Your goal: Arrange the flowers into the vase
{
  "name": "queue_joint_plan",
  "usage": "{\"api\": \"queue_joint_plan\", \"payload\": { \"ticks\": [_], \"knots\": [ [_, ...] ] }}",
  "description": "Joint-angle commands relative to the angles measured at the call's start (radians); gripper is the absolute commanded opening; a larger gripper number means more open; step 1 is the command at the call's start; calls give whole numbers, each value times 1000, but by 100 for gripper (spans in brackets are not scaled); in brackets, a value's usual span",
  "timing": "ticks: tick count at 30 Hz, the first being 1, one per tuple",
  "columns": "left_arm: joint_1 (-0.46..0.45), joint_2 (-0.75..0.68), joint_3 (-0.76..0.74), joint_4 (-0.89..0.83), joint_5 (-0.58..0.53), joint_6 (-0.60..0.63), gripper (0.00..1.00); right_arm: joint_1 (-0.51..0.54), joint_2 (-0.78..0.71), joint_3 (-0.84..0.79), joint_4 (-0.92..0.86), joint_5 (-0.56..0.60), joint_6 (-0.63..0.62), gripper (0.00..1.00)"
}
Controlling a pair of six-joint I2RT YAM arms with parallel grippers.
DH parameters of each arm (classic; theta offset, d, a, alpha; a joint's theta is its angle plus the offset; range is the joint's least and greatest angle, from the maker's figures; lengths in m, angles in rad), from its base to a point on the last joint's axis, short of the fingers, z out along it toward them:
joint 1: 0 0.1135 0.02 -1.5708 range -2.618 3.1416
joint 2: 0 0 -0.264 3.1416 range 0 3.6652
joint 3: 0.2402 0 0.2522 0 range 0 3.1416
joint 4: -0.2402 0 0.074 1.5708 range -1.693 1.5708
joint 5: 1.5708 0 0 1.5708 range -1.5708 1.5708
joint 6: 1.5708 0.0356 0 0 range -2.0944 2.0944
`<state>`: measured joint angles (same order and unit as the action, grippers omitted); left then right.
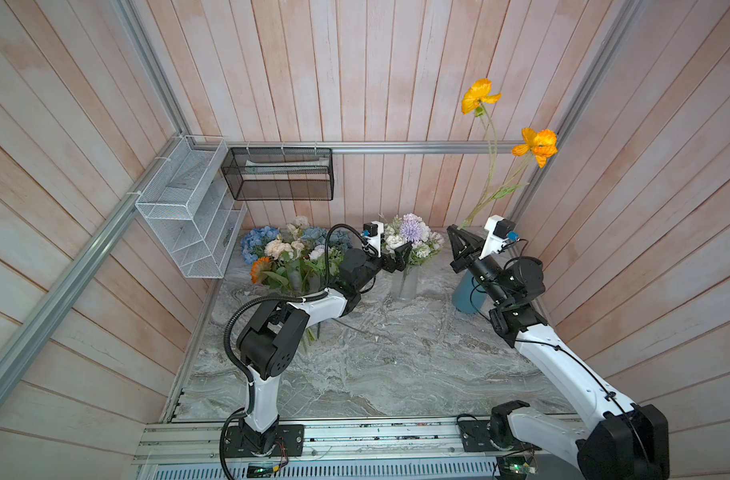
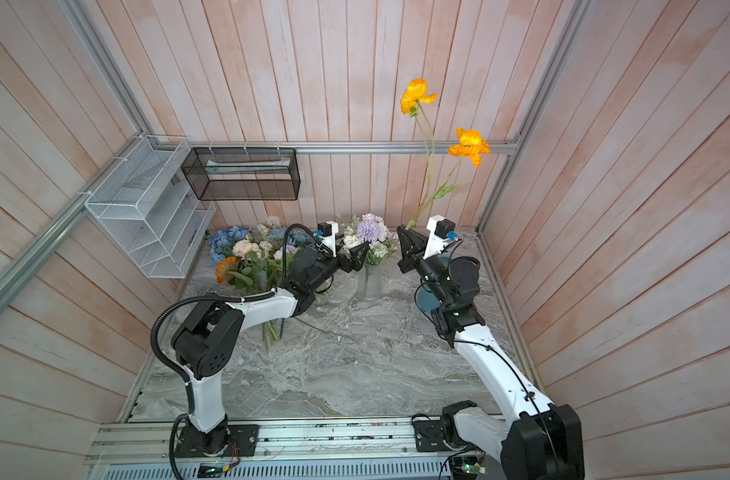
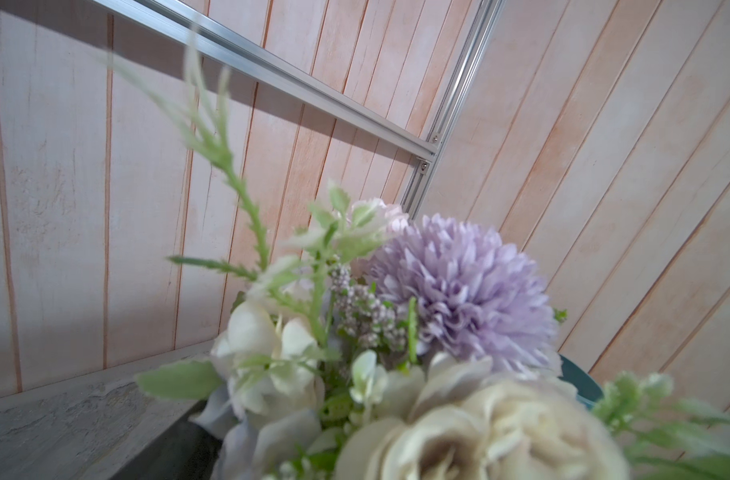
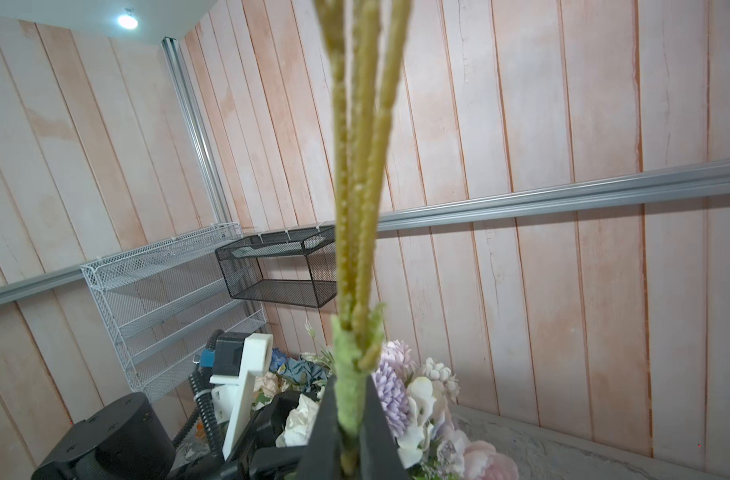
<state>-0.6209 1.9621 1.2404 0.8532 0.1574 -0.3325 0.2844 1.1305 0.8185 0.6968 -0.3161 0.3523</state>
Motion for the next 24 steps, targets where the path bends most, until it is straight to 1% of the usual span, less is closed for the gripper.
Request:
{"api": "queue_joint_plan", "payload": {
  "ticks": [1, 7, 13, 17, 24],
  "knots": [
    [3, 18, 28, 24, 18, 22, 100, -5, 25, -4, 98, -25, 35, 0],
    [4, 18, 29, 19, 13, 27, 100, -5, 71, -28, 179, -25, 43, 0],
    [6, -5, 13, 12, 32, 17, 100, -5, 99, -42, 211, -16, 34, 0],
    [6, -85, -54, -7, 77, -2, 100, -5, 103, -47, 216, 15, 14, 0],
    [7, -235, -196, -74, 132, 16, 100, -5, 110, -45, 221, 36, 1, 0]
  ]
}}
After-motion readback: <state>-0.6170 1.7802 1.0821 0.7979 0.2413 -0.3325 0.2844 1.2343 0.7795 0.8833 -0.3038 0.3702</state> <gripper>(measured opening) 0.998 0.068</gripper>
